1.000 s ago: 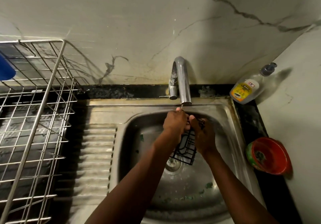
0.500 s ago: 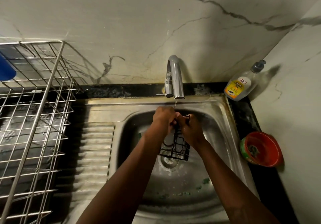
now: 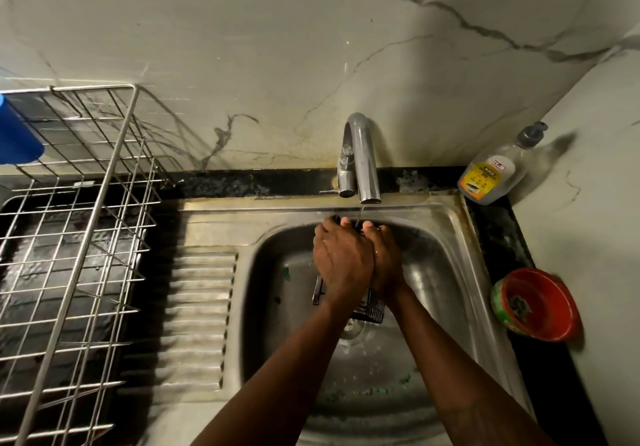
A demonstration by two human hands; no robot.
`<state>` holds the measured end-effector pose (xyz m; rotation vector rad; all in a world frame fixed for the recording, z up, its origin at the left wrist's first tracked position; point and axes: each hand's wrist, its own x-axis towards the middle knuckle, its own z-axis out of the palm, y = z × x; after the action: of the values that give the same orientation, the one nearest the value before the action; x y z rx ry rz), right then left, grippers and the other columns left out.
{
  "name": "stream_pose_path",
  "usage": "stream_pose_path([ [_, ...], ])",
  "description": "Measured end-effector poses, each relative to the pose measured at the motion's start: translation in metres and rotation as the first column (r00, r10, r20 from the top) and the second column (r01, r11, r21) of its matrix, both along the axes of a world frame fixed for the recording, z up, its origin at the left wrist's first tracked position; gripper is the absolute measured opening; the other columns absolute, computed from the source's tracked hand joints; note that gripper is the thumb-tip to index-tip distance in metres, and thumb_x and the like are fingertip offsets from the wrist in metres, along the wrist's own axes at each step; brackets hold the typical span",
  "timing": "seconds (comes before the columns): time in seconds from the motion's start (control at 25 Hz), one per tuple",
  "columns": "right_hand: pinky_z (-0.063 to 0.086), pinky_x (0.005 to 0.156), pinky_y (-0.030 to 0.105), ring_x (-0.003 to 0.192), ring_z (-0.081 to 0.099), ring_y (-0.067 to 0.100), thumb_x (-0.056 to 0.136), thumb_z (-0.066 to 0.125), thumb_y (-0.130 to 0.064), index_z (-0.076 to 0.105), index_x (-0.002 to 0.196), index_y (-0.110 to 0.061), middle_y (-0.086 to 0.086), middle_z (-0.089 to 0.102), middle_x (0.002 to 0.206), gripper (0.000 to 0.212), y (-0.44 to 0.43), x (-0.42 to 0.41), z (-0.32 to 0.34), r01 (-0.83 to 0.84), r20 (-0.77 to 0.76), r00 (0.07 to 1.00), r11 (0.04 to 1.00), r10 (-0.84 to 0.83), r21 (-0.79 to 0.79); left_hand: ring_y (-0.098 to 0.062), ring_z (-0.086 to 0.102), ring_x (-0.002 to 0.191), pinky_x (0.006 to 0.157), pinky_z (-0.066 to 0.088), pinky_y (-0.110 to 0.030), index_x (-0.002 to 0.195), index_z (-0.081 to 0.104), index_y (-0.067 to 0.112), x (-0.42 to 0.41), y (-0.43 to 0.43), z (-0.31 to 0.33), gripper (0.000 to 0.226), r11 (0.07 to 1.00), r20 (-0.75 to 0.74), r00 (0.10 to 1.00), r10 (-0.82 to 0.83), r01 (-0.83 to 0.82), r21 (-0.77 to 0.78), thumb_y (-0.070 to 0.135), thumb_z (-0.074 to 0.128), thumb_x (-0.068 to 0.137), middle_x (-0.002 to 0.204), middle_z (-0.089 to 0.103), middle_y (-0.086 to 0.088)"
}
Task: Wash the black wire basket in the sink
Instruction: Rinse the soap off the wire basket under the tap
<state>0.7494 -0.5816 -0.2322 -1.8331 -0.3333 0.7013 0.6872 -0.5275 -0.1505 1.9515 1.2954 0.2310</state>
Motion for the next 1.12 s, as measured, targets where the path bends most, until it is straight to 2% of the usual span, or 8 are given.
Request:
stream_pose_path([
  [0.16,0.047,0.103,0.059,0.109,0.061,0.021,0.090,0.055,-0.054,0.059,0.112,-0.031,0.004,0.062,0.118,0.032,0.005,-0.002,0.005,0.133,-0.168,0.981,0.964,-0.096,0.231,-0.027,0.064,0.103,0.093,0.053,-0.041,0.117,0.058,0.014,0.006,0.009,-0.009,0.059,0.996,-0.046,0.996,0.081,-0.080,0.027,0.058,0.023,0.101,0.113,0.066,-0.010],
  [0.36,0.047,0.098,0.048,0.101,0.064,0.011,0.100,0.045,-0.040,0.068,0.097,-0.037,-0.014,0.069,0.103,0.023,0.034,-0.045,0.002,-0.074,0.366,0.929,0.997,0.057,0.032,-0.037,0.069,0.102,0.086,0.053,-0.039,0.108,0.076,0.012,-0.029,0.042,-0.032,0.057,0.851,-0.143,0.869,0.473,-0.493,-0.180,0.056,0.040,0.102,0.107,0.073,-0.018],
  [0.52,0.052,0.092,0.039,0.102,0.063,0.004,0.103,0.039,-0.045,0.072,0.102,-0.028,-0.014,0.069,0.107,0.037,0.045,-0.044,-0.006,-0.280,0.313,0.911,0.960,0.269,-0.009,-0.040,0.066,0.109,0.091,0.052,-0.042,0.111,0.074,0.005,-0.047,0.061,-0.053,0.053,0.726,-0.149,0.767,0.624,-0.640,-0.252,0.051,0.051,0.100,0.114,0.072,-0.022],
  [0.64,0.040,0.111,0.043,0.127,0.051,0.009,0.104,0.028,-0.053,0.074,0.112,-0.025,-0.007,0.060,0.133,0.055,0.053,-0.034,-0.020,-0.199,0.405,0.879,0.965,0.254,-0.173,-0.041,0.064,0.115,0.093,0.049,-0.040,0.119,0.069,-0.003,-0.052,0.073,-0.059,0.053,0.628,-0.124,0.702,0.701,-0.690,-0.359,0.046,0.058,0.099,0.121,0.069,-0.025],
  [0.76,0.045,0.102,0.043,0.117,0.058,0.014,0.104,0.026,-0.057,0.071,0.115,-0.032,-0.009,0.065,0.125,0.053,0.043,-0.030,-0.024,-0.126,0.497,0.807,0.914,0.320,-0.385,-0.042,0.061,0.120,0.096,0.049,-0.041,0.129,0.063,-0.004,-0.054,0.079,-0.064,0.056,0.547,-0.127,0.648,0.751,-0.718,-0.430,0.042,0.061,0.099,0.127,0.066,-0.026],
  [0.88,0.053,0.083,0.034,0.101,0.062,0.009,0.105,0.033,-0.053,0.061,0.127,-0.031,-0.007,0.067,0.120,0.042,0.026,-0.035,-0.017,0.023,0.442,0.890,0.958,0.110,-0.286,-0.042,0.064,0.114,0.088,0.049,-0.039,0.119,0.068,-0.004,-0.041,0.075,-0.057,0.053,0.591,-0.078,0.686,0.724,-0.674,-0.443,0.044,0.061,0.098,0.120,0.068,-0.025],
  [1.0,0.043,0.065,0.020,0.088,0.058,0.010,0.101,0.055,-0.040,0.047,0.134,-0.014,0.007,0.061,0.127,0.042,0.029,-0.025,-0.007,0.198,0.287,0.949,0.956,-0.132,-0.215,-0.037,0.065,0.107,0.085,0.048,-0.036,0.109,0.071,-0.001,-0.030,0.073,-0.050,0.050,0.591,-0.041,0.692,0.721,-0.644,-0.486,0.047,0.060,0.099,0.107,0.069,-0.017],
  [1.12,0.042,0.086,0.036,0.114,0.049,0.027,0.105,0.041,-0.042,0.050,0.132,-0.010,0.016,0.046,0.139,0.043,0.031,-0.005,-0.006,0.214,0.162,0.975,0.856,-0.154,-0.471,-0.037,0.069,0.100,0.094,0.057,-0.044,0.095,0.074,0.008,-0.028,0.070,-0.050,0.048,0.708,0.038,0.790,0.612,-0.527,-0.470,0.052,0.056,0.094,0.102,0.074,-0.016],
])
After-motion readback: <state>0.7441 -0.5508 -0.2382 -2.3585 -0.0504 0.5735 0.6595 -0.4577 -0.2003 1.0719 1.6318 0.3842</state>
